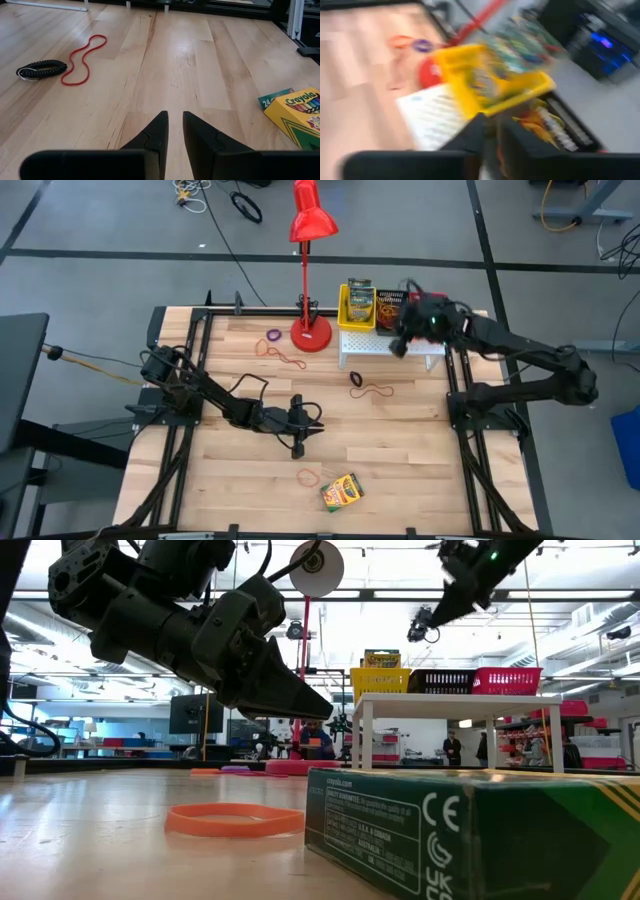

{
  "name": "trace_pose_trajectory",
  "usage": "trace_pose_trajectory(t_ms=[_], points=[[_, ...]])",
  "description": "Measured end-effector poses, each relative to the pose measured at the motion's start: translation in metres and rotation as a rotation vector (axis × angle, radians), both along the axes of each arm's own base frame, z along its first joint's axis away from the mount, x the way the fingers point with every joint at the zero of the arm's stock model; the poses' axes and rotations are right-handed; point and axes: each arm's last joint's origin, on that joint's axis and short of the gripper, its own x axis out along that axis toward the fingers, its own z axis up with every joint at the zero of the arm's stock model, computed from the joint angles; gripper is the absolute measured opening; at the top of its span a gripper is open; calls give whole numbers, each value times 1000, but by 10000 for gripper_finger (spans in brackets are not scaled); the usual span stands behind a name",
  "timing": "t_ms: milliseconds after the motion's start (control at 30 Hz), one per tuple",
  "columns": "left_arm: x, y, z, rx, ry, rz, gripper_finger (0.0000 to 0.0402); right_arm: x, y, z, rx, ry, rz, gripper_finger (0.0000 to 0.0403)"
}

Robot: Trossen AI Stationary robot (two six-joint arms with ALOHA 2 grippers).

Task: Pick & Place Office Desk Supplies
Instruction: Put the orange rubber band into the black bin on the shelf

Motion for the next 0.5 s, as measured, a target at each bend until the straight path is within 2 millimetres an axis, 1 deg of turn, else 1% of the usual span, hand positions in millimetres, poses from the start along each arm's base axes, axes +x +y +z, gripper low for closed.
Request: trace_pose_trajectory(t_ms=[33,67,167,267,367,500], points=[[0,0,0,0,0,0,63,2,8,-1,-2,-6,42,25],[0,0,0,0,0,0,63,5,16,-2,-1,-15,84,14],[0,0,0,0,0,0,63,12,33,-7,17,-31,158,17],[0,0,0,0,0,0,63,16,43,-8,24,-70,197,7],[0,0,0,0,0,0,63,21,52,-4,24,-124,268,6],[0,0,0,0,0,0,63,27,66,3,-3,-193,425,4]])
